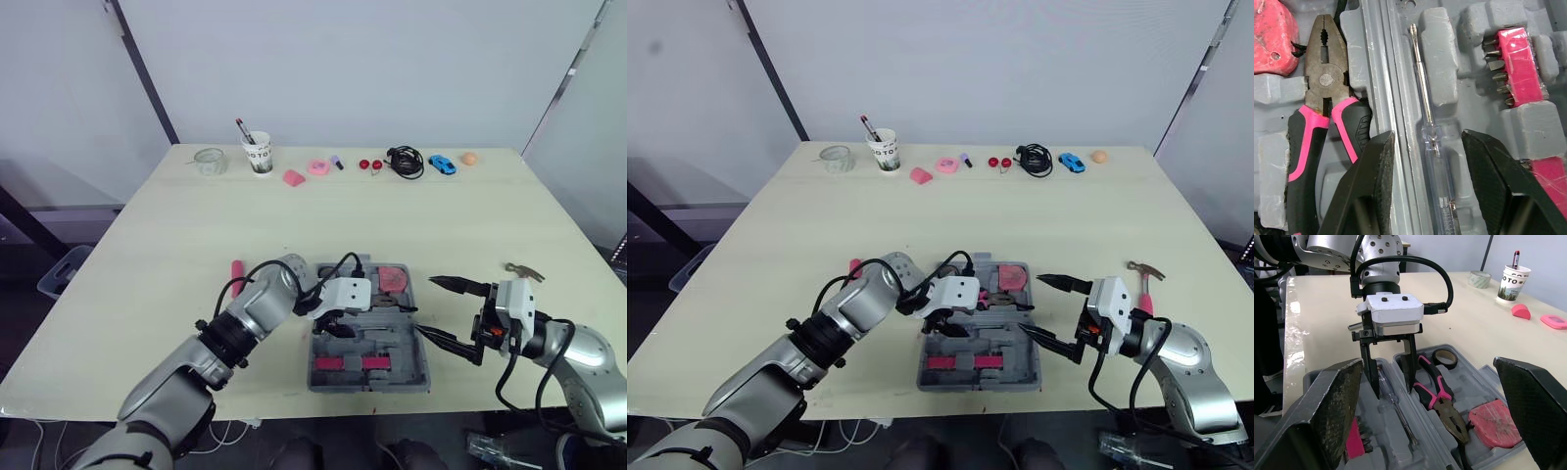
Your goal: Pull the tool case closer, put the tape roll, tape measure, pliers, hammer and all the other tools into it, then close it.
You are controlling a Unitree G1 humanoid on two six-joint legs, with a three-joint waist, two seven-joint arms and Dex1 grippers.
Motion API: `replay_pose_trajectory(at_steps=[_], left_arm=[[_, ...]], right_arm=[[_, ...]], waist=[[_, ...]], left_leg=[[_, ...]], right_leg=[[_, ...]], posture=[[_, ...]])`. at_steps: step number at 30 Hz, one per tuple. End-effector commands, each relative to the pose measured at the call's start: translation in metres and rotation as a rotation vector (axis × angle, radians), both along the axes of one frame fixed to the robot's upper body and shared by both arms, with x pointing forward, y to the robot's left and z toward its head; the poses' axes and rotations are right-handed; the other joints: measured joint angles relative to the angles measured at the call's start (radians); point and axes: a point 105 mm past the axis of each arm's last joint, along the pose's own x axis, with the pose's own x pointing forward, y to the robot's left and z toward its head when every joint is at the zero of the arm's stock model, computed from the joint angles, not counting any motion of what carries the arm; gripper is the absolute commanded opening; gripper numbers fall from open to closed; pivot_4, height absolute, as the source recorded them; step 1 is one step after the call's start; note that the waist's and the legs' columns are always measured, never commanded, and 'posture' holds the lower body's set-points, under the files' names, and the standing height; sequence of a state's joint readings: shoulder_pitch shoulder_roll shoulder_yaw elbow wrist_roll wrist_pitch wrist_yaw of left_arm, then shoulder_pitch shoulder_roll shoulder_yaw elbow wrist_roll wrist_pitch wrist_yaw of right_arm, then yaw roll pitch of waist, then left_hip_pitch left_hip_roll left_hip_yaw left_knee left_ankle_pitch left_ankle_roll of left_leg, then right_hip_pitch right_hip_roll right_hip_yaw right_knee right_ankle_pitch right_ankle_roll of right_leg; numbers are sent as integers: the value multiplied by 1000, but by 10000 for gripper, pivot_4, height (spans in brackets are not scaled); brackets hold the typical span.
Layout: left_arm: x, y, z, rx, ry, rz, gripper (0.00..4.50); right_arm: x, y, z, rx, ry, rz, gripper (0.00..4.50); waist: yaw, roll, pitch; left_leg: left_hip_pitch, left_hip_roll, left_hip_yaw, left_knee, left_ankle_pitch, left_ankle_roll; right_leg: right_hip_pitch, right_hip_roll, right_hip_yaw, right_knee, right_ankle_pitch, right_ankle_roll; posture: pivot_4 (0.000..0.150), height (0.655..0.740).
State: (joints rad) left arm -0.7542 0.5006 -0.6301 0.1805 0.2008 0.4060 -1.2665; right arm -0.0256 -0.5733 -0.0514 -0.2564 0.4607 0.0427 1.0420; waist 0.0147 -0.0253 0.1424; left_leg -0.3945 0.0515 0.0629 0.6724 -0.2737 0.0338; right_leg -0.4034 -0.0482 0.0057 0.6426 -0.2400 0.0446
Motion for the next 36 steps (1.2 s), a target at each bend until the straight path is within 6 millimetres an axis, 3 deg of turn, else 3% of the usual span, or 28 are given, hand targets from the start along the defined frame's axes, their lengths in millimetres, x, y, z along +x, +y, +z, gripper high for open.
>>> replay_pose_trajectory(at_steps=[1, 11, 17, 21, 23, 36], left_arm=[[0, -3, 11, -20, -32, -29, 23266], [5, 3, 29, -192, -1, 5, 23266], [7, 10, 36, -408, 55, 83, 23266], [11, 19, 34, -468, 53, 111, 11077], [9, 21, 32, -502, 56, 95, 998], [1, 28, -7, -495, 100, 54, 998]], right_arm=[[-2, 0, 5, -6, -24, 10, 45000], [0, -1, 11, 55, -14, -6, 45000], [-4, -3, 3, 4, 23, 26, 45000], [-4, -5, 3, -8, 30, 30, 45000], [-3, -5, 2, -12, 33, 31, 45000], [-2, -9, -1, -42, 38, 37, 45000]], waist=[[0, 0, 0], [0, 0, 0], [-1, 0, 0], [0, 0, 0], [0, 0, 0], [0, 0, 0]], left_leg=[[0, 0, 0, 0, 0, 0], [0, 0, 0, 0, 0, 0], [0, 0, 0, 0, 0, 0], [0, 0, 0, 1, 0, 0], [0, 0, 0, 1, 0, 0], [0, 0, 0, 1, 0, 0]], right_leg=[[0, 0, 0, 0, 0, 0], [0, 0, 0, 0, 0, 0], [0, 0, 0, 0, 0, 0], [0, 0, 0, 0, 0, 0], [0, 0, 0, 0, 0, 0], [0, 0, 0, 0, 0, 0]], posture=[[1500, 7400], [1500, 7400], [1500, 7400], [1500, 7400], [1500, 7400], [1500, 7400]])
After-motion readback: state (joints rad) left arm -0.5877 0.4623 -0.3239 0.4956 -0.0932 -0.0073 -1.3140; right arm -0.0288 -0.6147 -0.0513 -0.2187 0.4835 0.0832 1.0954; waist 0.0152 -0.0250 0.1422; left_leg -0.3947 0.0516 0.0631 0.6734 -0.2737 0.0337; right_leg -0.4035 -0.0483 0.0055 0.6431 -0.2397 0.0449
